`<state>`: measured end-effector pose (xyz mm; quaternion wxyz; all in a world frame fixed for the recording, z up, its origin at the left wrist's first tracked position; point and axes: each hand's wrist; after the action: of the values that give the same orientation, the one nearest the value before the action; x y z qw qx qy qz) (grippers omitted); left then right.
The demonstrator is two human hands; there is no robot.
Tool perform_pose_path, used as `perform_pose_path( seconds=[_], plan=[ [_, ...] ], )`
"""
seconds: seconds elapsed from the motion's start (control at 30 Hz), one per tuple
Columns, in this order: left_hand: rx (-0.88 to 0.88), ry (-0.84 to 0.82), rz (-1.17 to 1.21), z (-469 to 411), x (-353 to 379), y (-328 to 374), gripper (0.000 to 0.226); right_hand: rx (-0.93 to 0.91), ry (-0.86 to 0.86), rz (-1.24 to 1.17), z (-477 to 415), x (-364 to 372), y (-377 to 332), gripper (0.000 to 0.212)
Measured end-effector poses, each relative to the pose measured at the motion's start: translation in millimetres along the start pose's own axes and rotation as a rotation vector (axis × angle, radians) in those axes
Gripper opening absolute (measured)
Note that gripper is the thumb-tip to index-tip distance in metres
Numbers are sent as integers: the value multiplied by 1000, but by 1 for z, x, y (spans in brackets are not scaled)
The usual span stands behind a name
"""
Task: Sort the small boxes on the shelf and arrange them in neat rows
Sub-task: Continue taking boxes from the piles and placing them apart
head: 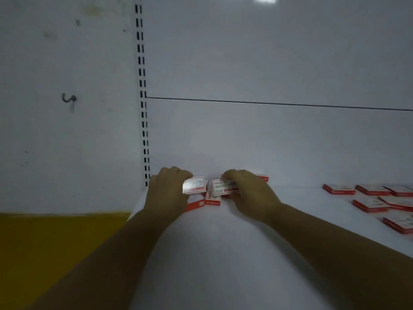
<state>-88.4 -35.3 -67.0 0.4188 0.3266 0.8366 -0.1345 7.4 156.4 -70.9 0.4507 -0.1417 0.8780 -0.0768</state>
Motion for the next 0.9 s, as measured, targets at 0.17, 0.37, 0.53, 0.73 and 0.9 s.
perform_pose_path(
  seconds=[0.17, 0.37, 0.53, 0.73, 0.9],
  plan=[
    [154, -136, 154, -2, -10, 43, 35, -35, -25, 148, 34, -52, 18, 36],
    [311, -159, 77, -7, -28, 133, 40, -31, -69, 261, 97, -130, 58, 32],
    [375, -141, 76, -8, -40, 251, 41, 99, -11, 277, 172, -209, 107, 49],
    [416, -115, 106, 2, -30, 369, 39, 236, 0, 264, 248, -277, 166, 60],
    [419, -161, 153, -11, -17, 427, 36, 246, 43, 258, 272, -299, 209, 53]
  ],
)
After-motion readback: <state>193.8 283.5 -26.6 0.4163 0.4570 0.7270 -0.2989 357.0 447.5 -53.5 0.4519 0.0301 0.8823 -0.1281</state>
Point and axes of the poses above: each hand's wrist, its own z-axis away from the middle knuckle, its own x-axis out of the palm, y = z × x, and after that the axes turned 9 degrees about -z, right-handed
